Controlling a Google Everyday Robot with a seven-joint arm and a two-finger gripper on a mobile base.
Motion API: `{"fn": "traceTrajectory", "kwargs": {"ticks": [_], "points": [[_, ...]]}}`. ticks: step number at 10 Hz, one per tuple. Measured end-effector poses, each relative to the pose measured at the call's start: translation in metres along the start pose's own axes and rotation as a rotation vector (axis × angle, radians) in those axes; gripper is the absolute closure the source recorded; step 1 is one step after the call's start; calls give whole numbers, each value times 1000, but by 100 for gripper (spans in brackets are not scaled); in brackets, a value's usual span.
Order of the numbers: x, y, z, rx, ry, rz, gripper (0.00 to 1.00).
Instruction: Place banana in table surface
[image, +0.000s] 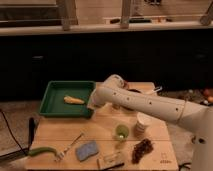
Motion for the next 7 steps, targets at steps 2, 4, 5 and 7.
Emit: {"fn": "traceTrajectory", "kwargs": {"ticks": [2, 4, 5, 7], "points": [[-12, -9, 8, -10, -8, -25, 20], [-25, -18, 18, -20, -20, -48, 20], [-37, -26, 29, -26, -32, -64, 20], [-46, -37, 37, -28, -40, -75, 20]]}}
